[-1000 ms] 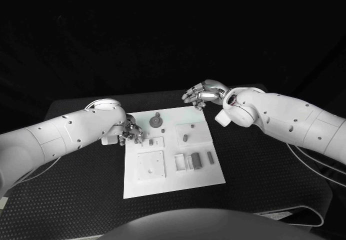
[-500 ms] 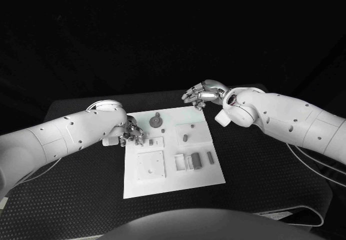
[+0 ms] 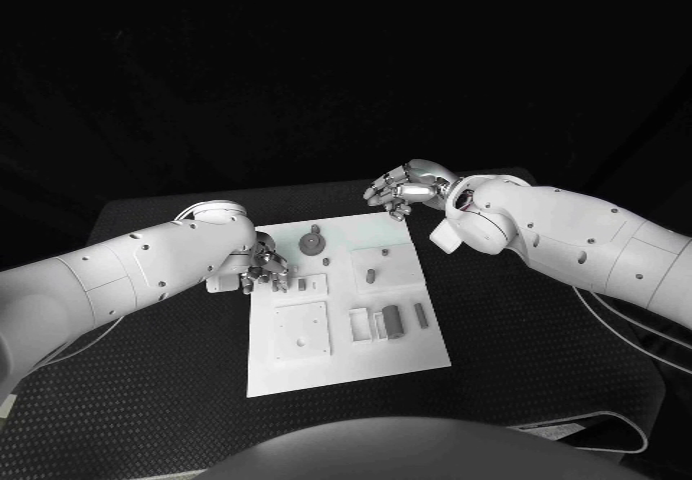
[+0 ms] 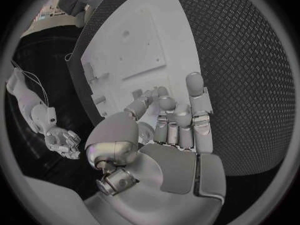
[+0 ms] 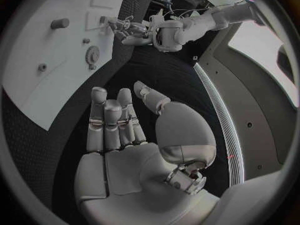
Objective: Assemble the parts on the task board
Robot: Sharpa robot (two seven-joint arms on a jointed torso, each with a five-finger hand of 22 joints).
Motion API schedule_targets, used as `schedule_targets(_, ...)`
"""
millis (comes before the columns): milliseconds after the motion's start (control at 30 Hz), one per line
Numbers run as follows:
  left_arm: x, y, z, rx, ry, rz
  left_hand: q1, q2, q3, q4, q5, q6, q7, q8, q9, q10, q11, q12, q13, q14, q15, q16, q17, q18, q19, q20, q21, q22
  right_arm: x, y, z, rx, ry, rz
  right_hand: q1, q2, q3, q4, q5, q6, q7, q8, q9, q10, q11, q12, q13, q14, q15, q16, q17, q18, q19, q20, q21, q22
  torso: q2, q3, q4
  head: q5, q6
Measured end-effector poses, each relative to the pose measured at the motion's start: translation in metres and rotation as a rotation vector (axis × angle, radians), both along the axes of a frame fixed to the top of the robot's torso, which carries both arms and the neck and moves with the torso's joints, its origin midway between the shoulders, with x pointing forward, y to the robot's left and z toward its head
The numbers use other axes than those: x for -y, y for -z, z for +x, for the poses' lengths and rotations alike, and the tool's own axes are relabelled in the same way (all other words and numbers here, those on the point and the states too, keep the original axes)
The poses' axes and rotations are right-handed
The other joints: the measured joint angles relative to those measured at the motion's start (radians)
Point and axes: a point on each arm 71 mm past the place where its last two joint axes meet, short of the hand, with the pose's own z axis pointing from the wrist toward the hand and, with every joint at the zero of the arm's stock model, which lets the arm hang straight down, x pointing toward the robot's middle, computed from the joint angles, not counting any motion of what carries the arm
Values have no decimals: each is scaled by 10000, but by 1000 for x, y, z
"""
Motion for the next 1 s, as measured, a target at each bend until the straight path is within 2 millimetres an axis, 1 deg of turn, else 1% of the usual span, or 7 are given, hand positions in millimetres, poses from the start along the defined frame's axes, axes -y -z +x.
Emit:
schedule_targets(200, 1, 0, 0, -50, 41, 4, 0, 0, 30, -31, 0, 1, 1, -1, 8, 0, 0, 0, 0, 14, 10, 0, 10, 1, 1, 2, 0, -1, 0, 0, 0, 0, 3, -1, 0, 0, 0, 0, 0, 1, -2, 0, 0, 0, 0, 0, 0, 0, 0, 0, 0, 4, 0, 0, 0, 0, 1, -4, 0, 0, 0)
schedule_targets(300, 1, 0, -1, -82, 62, 10, 0, 0, 30, -31, 0, 2, 2, -5, 10, 0, 0, 0, -8, 14, 10, -1, 10, 0, 2, 2, 0, -1, 0, 0, 0, 0, 5, -3, 0, 0, 0, 0, 0, 0, -6, 0, 0, 0, 0, 0, 0, 0, 1, 0, 0, 66, -1, 0, 0, 0, 0, -4, 0, 0, 0)
schedule_targets(500, 1, 0, -1, -137, 101, 25, 0, 0, 29, -31, -2, 3, 3, -19, 10, 0, 0, 0, -9, 16, 10, -1, 9, 1, 17, 17, 0, -2, 0, 0, 0, -1, 7, -4, 0, 0, 0, 0, 0, 29, 14, 0, 0, 0, 0, 0, 1, 0, 1, 0, 0, 125, -1, 1, 0, 0, 1, -8, 1, -5, 0)
schedule_targets(567, 1, 0, -1, -151, 111, 29, 0, 0, 29, -31, -2, 39, -33, -20, 10, 0, 0, 0, -9, 16, 10, -1, 9, 1, 17, 17, 0, -2, 0, 0, 0, -1, 7, -4, 0, 0, 0, 0, 0, 31, 13, 0, 0, 0, 0, 0, 1, 0, 1, 0, 0, 129, -2, 1, 0, 0, 1, -8, 2, -6, 0)
schedule_targets(1000, 3, 1, 0, -213, 155, 58, 39, -39, 26, -32, -24, 70, -1, -19, 4, 0, 0, 0, -9, 10, -36, -4, 19, 1, 34, 35, 38, -2, 0, 0, 0, -1, 4, -3, 0, 0, 0, 0, 0, 41, 2, 0, 0, 0, 0, 0, 1, 0, 1, 0, -9, 128, -2, 2, 0, 0, 1, -10, 6, -25, 0)
